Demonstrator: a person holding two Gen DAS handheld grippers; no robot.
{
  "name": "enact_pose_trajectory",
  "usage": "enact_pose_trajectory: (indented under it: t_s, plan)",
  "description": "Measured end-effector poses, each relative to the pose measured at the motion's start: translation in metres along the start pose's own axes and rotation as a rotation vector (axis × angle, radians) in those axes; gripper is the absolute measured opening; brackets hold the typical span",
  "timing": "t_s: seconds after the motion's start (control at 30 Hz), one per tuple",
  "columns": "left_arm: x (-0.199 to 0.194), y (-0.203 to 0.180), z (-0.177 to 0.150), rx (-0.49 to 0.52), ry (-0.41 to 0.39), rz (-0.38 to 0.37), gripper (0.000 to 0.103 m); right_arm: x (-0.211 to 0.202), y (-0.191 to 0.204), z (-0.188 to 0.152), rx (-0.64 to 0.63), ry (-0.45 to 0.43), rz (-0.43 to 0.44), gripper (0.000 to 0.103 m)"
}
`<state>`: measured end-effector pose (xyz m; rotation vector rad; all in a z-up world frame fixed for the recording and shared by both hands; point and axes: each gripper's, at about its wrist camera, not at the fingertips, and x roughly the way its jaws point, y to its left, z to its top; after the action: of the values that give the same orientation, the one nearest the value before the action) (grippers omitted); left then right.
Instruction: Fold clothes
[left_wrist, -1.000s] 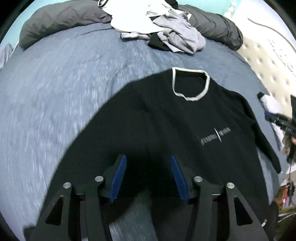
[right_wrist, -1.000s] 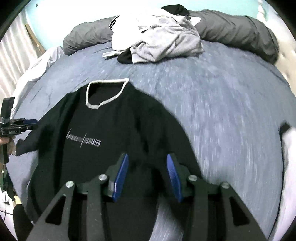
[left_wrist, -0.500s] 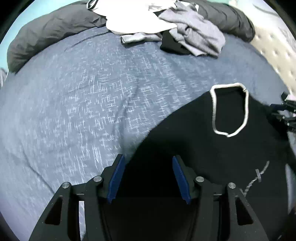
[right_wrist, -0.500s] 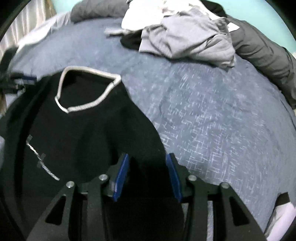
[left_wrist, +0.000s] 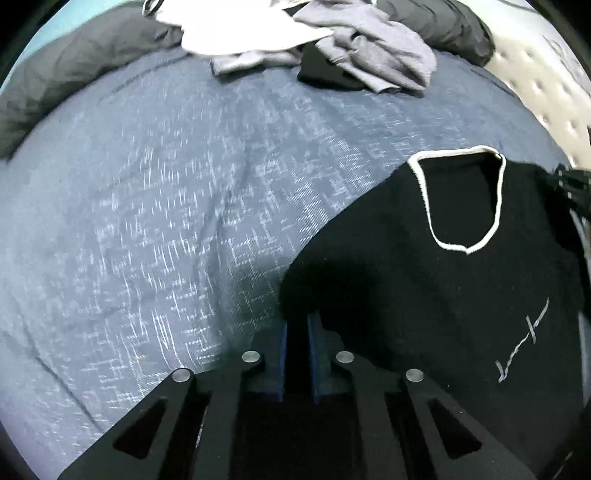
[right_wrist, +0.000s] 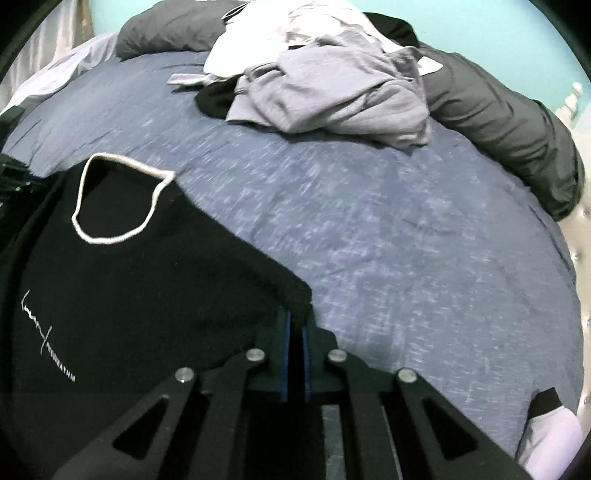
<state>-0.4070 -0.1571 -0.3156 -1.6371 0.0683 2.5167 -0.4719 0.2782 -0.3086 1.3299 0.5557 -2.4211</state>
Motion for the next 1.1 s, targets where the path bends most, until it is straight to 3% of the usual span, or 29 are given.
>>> enact_pose_trajectory:
  t_s: [0.2, 0.43, 0.63, 0.77, 0.87, 0.9, 0.93, 0.97, 1.0, 1.1]
  plan:
    - [-0.023, 0.005, 0.004, -0.006, -0.078, 0.069, 0.008, -0.008, -0.010, 0.006, 0.026, -0.045, -0.044, 0.004]
    - [-0.037, 0.014, 0.035, -0.005, -0.080, 0.113, 0.008, -0.007, -0.022, 0.029, 0.047, -0.061, -0.105, 0.004]
    - [-0.004, 0.016, 0.063, -0.027, -0.053, 0.122, 0.008, 0.021, -0.036, 0.054, 0.101, -0.044, -0.125, 0.004]
    - [0.023, 0.021, 0.063, -0.055, -0.027, 0.120, 0.009, 0.054, -0.040, 0.050, 0.141, -0.001, -0.115, 0.005]
    - [0.033, 0.023, 0.060, -0.081, -0.039, 0.131, 0.020, 0.067, -0.040, 0.042, 0.146, -0.007, -0.111, 0.011]
    - [0.031, 0.026, 0.060, -0.101, -0.049, 0.141, 0.030, 0.067, -0.044, 0.041, 0.160, -0.016, -0.104, 0.016]
    - [0.030, 0.028, 0.059, -0.121, -0.058, 0.150, 0.041, 0.064, -0.049, 0.040, 0.177, -0.032, -0.098, 0.027]
    - [0.027, 0.031, 0.058, -0.145, -0.067, 0.153, 0.042, 0.058, -0.055, 0.039, 0.191, -0.053, -0.098, 0.039]
    - [0.022, 0.034, 0.057, -0.183, -0.079, 0.143, 0.043, 0.052, -0.060, 0.037, 0.205, -0.074, -0.097, 0.043]
    - [0.001, 0.035, 0.051, -0.255, -0.124, 0.160, 0.053, 0.031, -0.072, 0.032, 0.262, -0.107, -0.108, 0.046]
